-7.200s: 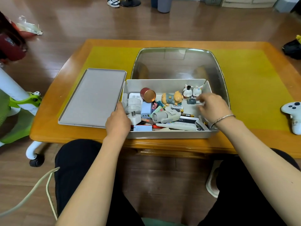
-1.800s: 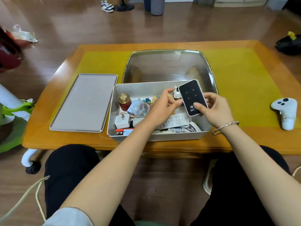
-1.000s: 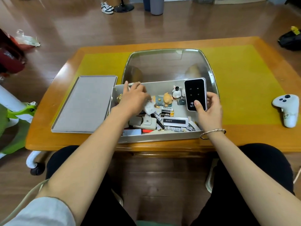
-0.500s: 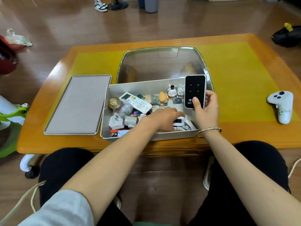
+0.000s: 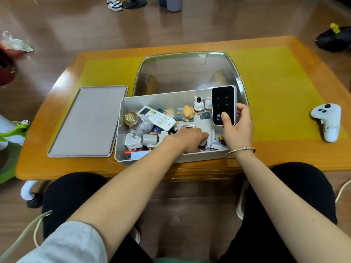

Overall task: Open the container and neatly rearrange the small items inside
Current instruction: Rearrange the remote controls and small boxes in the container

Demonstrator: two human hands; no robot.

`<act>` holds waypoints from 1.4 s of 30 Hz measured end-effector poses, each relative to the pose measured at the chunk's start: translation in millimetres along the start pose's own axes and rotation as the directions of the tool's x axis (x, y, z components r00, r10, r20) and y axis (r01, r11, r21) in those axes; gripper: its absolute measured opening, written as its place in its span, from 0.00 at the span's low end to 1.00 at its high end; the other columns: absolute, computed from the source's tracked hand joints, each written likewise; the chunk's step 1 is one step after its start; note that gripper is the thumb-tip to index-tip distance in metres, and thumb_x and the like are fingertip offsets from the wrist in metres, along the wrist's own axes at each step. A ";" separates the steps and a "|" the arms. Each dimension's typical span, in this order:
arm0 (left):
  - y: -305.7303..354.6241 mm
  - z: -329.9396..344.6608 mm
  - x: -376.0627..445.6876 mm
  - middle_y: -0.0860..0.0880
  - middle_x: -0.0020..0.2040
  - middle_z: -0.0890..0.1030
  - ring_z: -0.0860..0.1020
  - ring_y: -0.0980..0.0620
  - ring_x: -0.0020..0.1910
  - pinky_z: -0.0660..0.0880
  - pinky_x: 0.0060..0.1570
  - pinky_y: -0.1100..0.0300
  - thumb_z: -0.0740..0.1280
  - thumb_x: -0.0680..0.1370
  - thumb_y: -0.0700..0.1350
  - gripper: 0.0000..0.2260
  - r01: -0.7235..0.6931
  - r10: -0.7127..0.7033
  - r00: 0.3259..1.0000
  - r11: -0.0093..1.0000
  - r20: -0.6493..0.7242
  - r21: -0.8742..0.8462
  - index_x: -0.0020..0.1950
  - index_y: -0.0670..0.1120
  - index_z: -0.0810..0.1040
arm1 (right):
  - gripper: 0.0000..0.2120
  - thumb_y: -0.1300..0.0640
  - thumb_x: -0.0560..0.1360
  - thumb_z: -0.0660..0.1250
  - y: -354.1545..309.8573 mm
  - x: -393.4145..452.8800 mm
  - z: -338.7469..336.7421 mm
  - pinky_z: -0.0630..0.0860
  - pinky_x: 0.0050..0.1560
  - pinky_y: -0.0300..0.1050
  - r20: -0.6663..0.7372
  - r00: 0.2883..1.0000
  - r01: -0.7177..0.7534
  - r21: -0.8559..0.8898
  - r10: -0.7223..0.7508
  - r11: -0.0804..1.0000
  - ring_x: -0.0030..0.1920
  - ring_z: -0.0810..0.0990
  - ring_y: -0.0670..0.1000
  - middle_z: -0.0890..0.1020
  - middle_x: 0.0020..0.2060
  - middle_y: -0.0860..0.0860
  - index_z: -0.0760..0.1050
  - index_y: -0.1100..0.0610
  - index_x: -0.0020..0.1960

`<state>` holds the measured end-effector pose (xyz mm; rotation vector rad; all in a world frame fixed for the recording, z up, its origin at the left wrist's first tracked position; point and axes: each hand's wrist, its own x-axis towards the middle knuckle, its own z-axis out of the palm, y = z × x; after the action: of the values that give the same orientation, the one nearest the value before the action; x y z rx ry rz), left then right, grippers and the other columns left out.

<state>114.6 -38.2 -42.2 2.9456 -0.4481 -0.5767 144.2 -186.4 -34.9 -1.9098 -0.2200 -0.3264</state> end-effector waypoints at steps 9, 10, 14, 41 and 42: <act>-0.6 -17.7 -25.4 0.45 0.47 0.77 0.75 0.43 0.47 0.66 0.41 0.55 0.66 0.75 0.39 0.08 -0.020 -0.024 0.964 0.986 -0.264 -0.163 0.51 0.43 0.69 | 0.13 0.61 0.75 0.67 0.7 1.4 0.7 0.68 0.42 0.27 0.000 1.000 -0.014 0.000 0.014 1.000 0.46 0.75 0.48 0.76 0.48 0.50 0.70 0.61 0.58; -3.0 -23.9 -30.4 0.44 0.47 0.76 0.75 0.42 0.48 0.68 0.41 0.53 0.65 0.75 0.38 0.09 -0.003 -0.065 0.952 0.975 -0.298 -0.220 0.52 0.43 0.68 | 0.13 0.61 0.75 0.67 0.4 1.5 0.8 0.68 0.42 0.26 -0.001 1.000 -0.014 0.003 0.014 1.000 0.46 0.75 0.48 0.76 0.48 0.50 0.70 0.62 0.58; -16.9 -44.0 -51.0 0.42 0.54 0.78 0.75 0.39 0.52 0.72 0.50 0.46 0.64 0.75 0.38 0.12 0.084 -0.229 0.898 0.928 -0.376 -0.362 0.57 0.43 0.68 | 0.14 0.61 0.75 0.67 -0.3 0.9 0.5 0.66 0.41 0.20 -0.012 1.000 -0.011 -0.007 0.011 1.000 0.46 0.74 0.47 0.76 0.48 0.49 0.70 0.62 0.58; -62.2 -31.7 -70.5 0.41 0.71 0.67 0.61 0.38 0.70 0.55 0.67 0.39 0.55 0.79 0.63 0.27 0.744 -0.722 0.539 0.649 -0.433 -0.156 0.73 0.49 0.62 | 0.15 0.60 0.75 0.67 0.2 1.7 -0.1 0.68 0.41 0.21 -0.013 0.999 -0.036 0.013 0.036 0.999 0.46 0.75 0.47 0.76 0.48 0.50 0.70 0.62 0.59; -63.2 -31.6 -68.0 0.41 0.70 0.67 0.62 0.38 0.70 0.56 0.67 0.39 0.56 0.79 0.61 0.27 0.741 -0.717 0.541 0.653 -0.440 -0.154 0.73 0.48 0.62 | 0.15 0.60 0.75 0.67 0.0 1.8 -0.2 0.68 0.41 0.22 -0.012 0.999 -0.036 0.013 0.037 0.999 0.47 0.75 0.47 0.76 0.49 0.50 0.70 0.62 0.59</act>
<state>83.4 44.2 0.8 3.0524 0.8963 0.1475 145.8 -186.5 -34.2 -1.8961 -0.1788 -0.3111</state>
